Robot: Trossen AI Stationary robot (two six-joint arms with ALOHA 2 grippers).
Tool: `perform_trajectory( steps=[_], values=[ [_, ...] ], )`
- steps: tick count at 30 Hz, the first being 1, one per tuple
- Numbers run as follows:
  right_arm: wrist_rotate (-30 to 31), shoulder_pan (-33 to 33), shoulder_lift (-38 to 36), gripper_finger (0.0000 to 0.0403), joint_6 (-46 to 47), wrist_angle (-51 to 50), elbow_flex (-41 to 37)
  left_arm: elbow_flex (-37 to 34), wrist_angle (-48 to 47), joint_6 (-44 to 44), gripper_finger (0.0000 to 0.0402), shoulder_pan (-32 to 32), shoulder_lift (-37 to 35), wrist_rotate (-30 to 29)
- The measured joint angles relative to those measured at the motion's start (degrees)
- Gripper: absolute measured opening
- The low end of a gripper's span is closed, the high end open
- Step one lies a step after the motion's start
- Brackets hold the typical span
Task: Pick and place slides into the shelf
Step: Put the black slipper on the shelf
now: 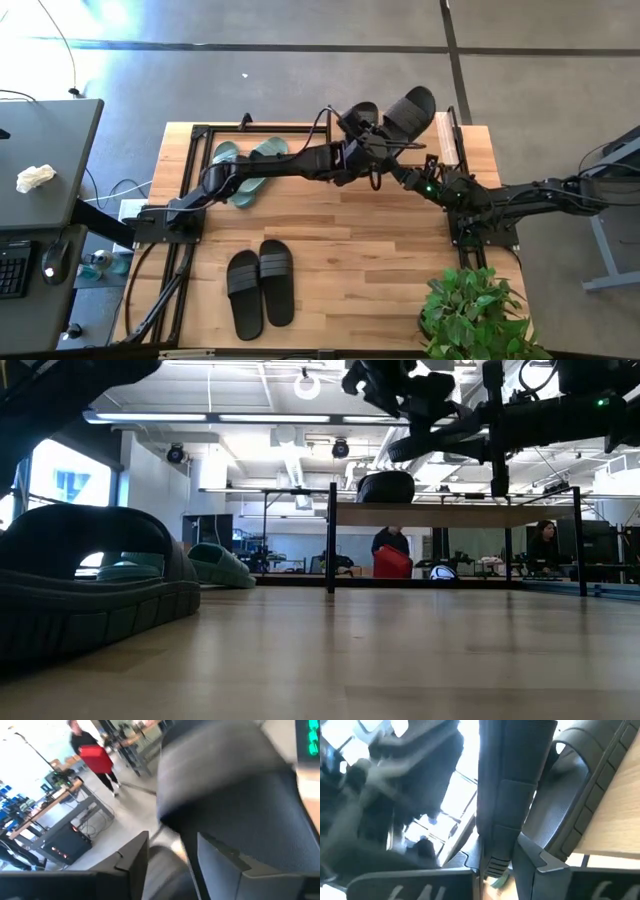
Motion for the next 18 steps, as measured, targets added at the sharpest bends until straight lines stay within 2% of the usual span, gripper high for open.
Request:
perform_trajectory(
  steps=[6, 12, 15, 18],
  values=[
    [-1.2, -0.7, -3.0, 0.0037, 1.4, -4.2, 0.0, 0.1, -8.4, -2.9, 0.0197, -1.4, -4.1, 0.8],
    [-5.4, -3.5, -7.1, 0.0037, 2.5, -10.3, 1.3, 0.1, -18.6, -6.9, 0.0197, -2.4, -9.8, 6.7],
    [-7.8, -5.5, -9.0, 0.0037, 0.2, -18.9, 5.6, 0.1, -21.8, -8.5, 0.0187, -3.0, -11.9, 9.9],
    [-12.3, -8.0, -9.8, 0.0037, -2.4, -31.9, 12.6, 0.1, -24.1, -8.8, 0.0174, -3.1, -13.6, 12.0]
  ],
)
